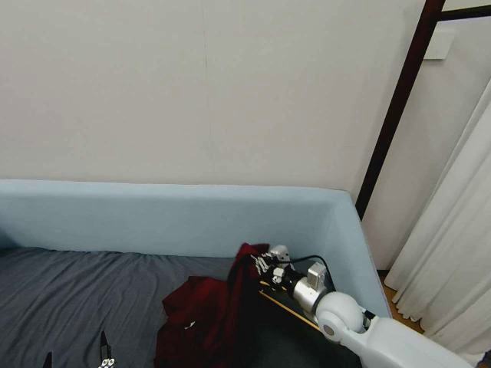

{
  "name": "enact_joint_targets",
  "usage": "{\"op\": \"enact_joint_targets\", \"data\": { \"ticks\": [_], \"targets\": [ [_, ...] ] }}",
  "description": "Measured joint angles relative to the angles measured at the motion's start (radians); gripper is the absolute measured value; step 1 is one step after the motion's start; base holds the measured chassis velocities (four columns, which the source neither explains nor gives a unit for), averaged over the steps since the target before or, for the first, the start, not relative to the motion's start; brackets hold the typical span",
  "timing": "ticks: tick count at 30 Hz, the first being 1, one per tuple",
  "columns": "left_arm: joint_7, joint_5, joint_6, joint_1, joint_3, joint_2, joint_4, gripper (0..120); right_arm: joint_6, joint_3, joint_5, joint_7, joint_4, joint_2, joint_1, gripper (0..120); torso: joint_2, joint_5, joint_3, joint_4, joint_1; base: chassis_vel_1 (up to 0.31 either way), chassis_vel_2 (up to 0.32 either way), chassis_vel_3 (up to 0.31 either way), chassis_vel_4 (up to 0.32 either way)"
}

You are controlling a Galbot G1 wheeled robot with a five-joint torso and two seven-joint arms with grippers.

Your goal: Pick up the clothes from the sofa and hang them on the clothes hanger.

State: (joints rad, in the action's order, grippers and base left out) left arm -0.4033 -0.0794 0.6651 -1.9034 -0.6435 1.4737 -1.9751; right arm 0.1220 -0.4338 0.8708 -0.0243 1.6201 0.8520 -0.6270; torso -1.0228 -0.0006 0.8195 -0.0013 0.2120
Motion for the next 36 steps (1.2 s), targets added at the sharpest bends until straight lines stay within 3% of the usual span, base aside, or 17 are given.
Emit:
{"op": "enact_joint_targets", "data": {
  "ticks": [11, 21, 26, 30, 31, 36],
  "targets": [
    [0.001, -0.002, 0.007, -0.005, -0.015, -0.039, 0.009, 99, 0.026, 0.006, -0.076, -0.043, -0.152, 0.041, 0.025, 0, 0.000, -0.0001, 0.000, 0.0004, 0.000, 0.000, 0.000, 0.000, 0.000],
    [0.002, -0.019, 0.005, 0.028, -0.016, -0.078, 0.041, 99, -0.036, 0.148, -0.137, 0.051, -0.229, -0.011, -0.121, 36, 0.000, 0.0000, 0.000, -0.0006, 0.000, 0.000, 0.000, 0.000, 0.000],
    [0.001, -0.064, -0.012, 0.051, -0.037, -0.082, 0.044, 98, -0.079, 0.207, -0.137, 0.084, -0.164, -0.039, -0.166, 52, 0.000, -0.0002, 0.000, 0.0001, 0.000, 0.000, 0.000, 0.000, 0.000],
    [0.025, -0.074, 0.000, 0.042, -0.086, -0.126, 0.059, 98, -0.172, 0.336, -0.016, 0.171, 0.057, -0.062, -0.322, 73, 0.000, -0.0006, 0.000, -0.0001, 0.000, 0.000, 0.000, 0.000, 0.000],
    [0.025, -0.074, 0.000, 0.042, -0.086, -0.126, 0.059, 98, -0.172, 0.336, -0.016, 0.171, 0.057, -0.062, -0.322, 73, 0.000, -0.0006, 0.000, -0.0001, 0.000, 0.000, 0.000, 0.000, 0.000],
    [0.053, -0.082, 0.022, 0.031, -0.155, -0.202, 0.094, 98, -0.248, 0.332, 0.094, 0.243, 0.235, 0.014, -0.427, 94, 0.000, -0.0007, 0.000, 0.0001, 0.000, 0.000, 0.000, 0.000, 0.000]
  ]
}}
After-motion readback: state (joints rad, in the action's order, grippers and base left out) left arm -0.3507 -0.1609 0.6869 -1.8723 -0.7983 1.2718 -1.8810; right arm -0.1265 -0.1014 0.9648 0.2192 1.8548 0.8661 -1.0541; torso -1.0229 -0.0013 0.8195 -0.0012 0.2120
